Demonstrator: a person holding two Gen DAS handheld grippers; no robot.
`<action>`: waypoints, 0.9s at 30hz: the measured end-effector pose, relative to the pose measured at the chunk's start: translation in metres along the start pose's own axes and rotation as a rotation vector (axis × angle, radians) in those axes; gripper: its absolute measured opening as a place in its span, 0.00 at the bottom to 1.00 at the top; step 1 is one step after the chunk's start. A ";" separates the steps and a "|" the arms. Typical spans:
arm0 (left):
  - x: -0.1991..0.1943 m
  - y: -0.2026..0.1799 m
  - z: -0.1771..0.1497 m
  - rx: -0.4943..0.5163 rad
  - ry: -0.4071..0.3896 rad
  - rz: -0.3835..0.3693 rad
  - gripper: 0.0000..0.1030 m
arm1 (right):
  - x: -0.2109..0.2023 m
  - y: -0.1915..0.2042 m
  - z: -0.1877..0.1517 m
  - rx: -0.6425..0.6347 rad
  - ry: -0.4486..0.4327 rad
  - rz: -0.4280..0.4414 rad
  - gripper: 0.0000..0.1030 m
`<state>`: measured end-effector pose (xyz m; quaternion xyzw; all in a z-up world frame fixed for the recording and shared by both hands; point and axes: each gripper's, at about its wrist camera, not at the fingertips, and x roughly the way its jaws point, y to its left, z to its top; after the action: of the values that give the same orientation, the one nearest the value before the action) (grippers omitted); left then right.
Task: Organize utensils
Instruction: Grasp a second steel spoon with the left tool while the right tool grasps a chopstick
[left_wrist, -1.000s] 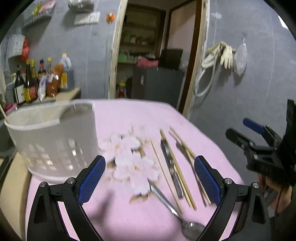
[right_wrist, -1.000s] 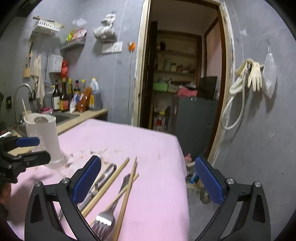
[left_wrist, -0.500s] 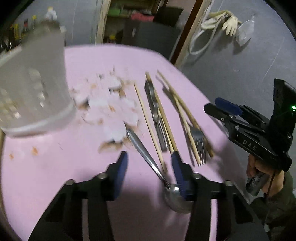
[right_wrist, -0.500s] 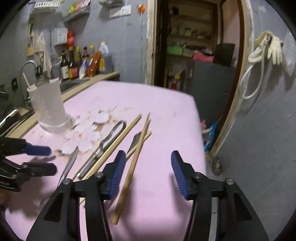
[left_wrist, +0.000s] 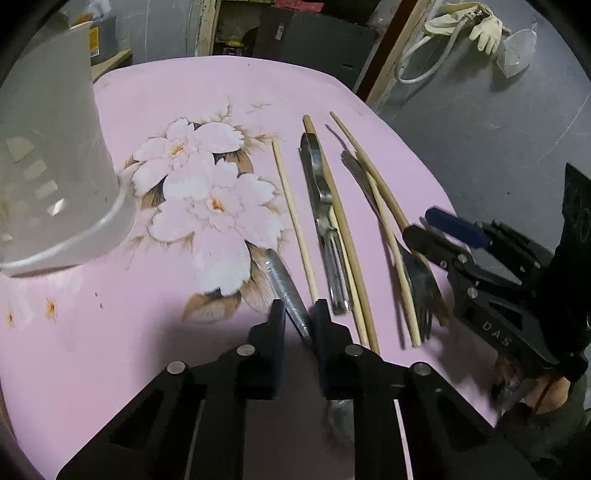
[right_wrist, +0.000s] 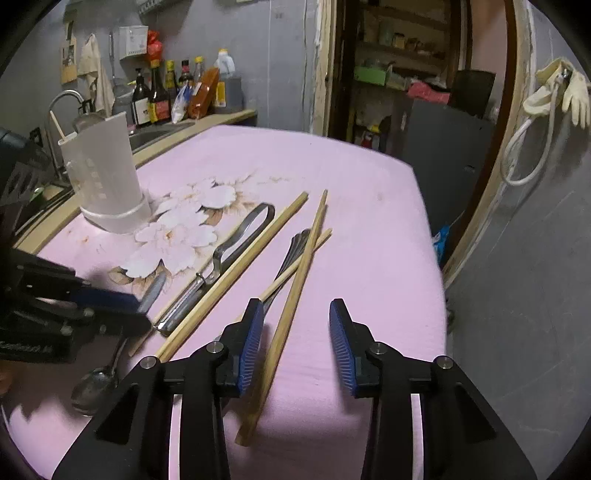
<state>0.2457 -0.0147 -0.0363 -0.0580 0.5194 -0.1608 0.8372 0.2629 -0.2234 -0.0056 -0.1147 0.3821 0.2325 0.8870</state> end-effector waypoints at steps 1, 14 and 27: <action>0.001 0.001 0.001 0.000 0.002 0.004 0.09 | 0.003 -0.001 0.000 0.009 0.013 0.008 0.27; -0.014 0.030 0.011 0.010 -0.066 0.056 0.05 | -0.016 -0.018 -0.008 0.049 -0.007 -0.064 0.05; -0.032 0.030 -0.012 0.103 -0.030 0.134 0.22 | -0.017 -0.015 -0.008 0.049 0.008 -0.020 0.07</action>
<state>0.2279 0.0254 -0.0223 0.0177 0.5007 -0.1303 0.8556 0.2554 -0.2452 0.0022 -0.0978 0.3901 0.2137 0.8903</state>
